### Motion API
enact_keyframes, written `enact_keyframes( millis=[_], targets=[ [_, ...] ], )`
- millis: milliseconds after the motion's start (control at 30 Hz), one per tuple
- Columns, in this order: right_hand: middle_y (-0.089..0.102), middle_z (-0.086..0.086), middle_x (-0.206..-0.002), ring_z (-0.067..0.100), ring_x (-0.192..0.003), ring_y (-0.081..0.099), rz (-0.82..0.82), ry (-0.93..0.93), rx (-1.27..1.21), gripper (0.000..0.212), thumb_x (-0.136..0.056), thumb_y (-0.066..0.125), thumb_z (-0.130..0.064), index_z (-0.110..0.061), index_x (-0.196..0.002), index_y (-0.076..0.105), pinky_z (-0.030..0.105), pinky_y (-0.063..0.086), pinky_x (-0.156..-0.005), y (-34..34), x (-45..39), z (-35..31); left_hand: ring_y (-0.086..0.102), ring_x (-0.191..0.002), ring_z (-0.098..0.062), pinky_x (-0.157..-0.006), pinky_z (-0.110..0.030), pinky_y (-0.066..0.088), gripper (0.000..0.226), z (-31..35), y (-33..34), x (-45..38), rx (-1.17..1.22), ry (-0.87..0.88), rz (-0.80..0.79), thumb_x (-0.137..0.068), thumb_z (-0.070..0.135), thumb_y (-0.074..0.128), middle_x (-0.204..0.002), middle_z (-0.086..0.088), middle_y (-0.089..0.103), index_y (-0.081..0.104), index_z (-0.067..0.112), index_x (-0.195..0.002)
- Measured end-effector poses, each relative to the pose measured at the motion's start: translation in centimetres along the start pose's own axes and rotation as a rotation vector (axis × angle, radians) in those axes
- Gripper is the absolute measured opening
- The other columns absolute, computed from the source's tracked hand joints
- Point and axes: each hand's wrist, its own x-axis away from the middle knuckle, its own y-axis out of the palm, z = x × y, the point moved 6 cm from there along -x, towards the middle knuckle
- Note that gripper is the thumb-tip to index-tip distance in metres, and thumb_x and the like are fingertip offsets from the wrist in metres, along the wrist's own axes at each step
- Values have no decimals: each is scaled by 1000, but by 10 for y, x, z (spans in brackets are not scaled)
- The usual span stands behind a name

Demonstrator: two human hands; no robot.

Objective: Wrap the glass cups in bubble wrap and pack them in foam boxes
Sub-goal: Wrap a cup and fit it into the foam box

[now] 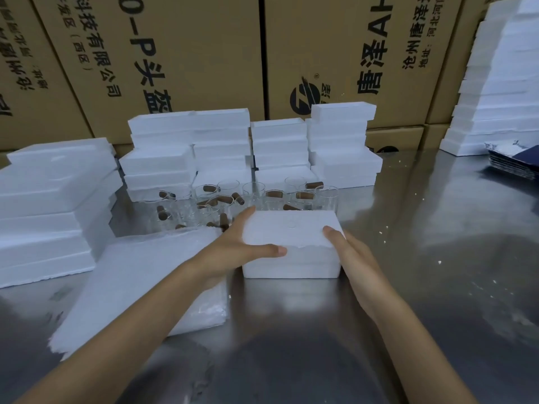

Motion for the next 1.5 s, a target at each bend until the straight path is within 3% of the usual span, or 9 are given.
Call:
enact_keyframes(
  millis=[167, 300, 500, 767, 867, 1033, 1200, 1333, 1500],
  targets=[
    [73, -17, -112, 4, -102, 69, 75, -45, -141, 25, -97, 55, -41, -40, -121, 65, 29, 50, -83, -3, 13, -2, 31, -133, 4, -103, -18, 32, 122, 15, 9, 12, -67, 144, 40, -61, 55, 89, -136, 43, 29, 8, 54, -152],
    [71, -4, -120, 16, -109, 67, 45, -70, -264, 30, -97, 57, -37, -31, -126, 63, 37, 51, -87, 6, 19, -17, 43, -109, 27, -77, 1, 42, 95, 48, -9, 24, -19, 267, 108, -65, 43, 91, -109, 62, 37, 28, 74, -129],
    [67, 4, -126, 22, -114, 63, -96, 6, -336, 32, -97, 58, -37, -22, -125, 61, 38, 50, -92, 71, 11, -65, 43, -118, 0, -80, -18, 39, 71, 62, -82, 39, 200, 284, 469, -72, 64, 76, -129, 23, 45, 44, 56, -134],
    [63, -3, -115, 19, -110, 60, -408, -15, -180, 44, -97, 53, -49, -20, -130, 58, 44, 44, -110, 231, -23, -153, 63, -77, -4, -52, -21, 47, 32, 72, -245, 67, 459, 275, 945, -72, 46, 69, -95, 10, 60, 58, 35, -100],
    [57, 3, -133, 25, -123, 54, -472, 1, -155, 54, -94, 54, -55, -20, -135, 52, 47, 41, -111, 288, -38, -172, 60, -86, -9, -59, -26, 46, 44, 72, -304, 75, 434, 274, 1054, -65, 48, 70, -99, 9, 61, 59, 31, -105],
    [60, 4, -113, 23, -101, 58, -545, 12, -251, 41, -96, 54, -43, -16, -125, 56, 39, 48, -104, 365, -71, -189, 57, -89, -11, -67, -29, 49, 40, 52, -380, 68, 485, 215, 1088, -62, 46, 71, -96, 9, 58, 60, 33, -98],
    [45, -4, -76, 11, -64, 43, -559, 103, -245, 21, -98, 51, -39, -18, -97, 53, 24, 38, -64, 408, -96, -169, 59, -110, -23, -87, -40, 54, 54, 9, -428, 48, 432, 55, 1011, -65, 42, 75, -116, 1, 61, 60, 30, -116],
    [38, 2, -152, 21, -139, 39, -643, 132, -127, 58, -98, 50, -45, -19, -148, 35, 34, 34, -113, 420, -104, -133, 57, -114, -24, -96, -46, 50, 69, -15, -443, 40, 376, 0, 968, -70, 46, 72, -132, -2, 56, 51, 30, -134],
    [26, 9, -161, 25, -145, 33, -681, 117, -22, 68, -97, 50, -50, -17, -154, 29, 34, 31, -115, 390, -111, -117, 54, -115, -29, -93, -45, 50, 53, 2, -443, 41, 176, 6, 1022, -81, 33, 67, -131, -5, 54, 54, 23, -131]
  ],
)
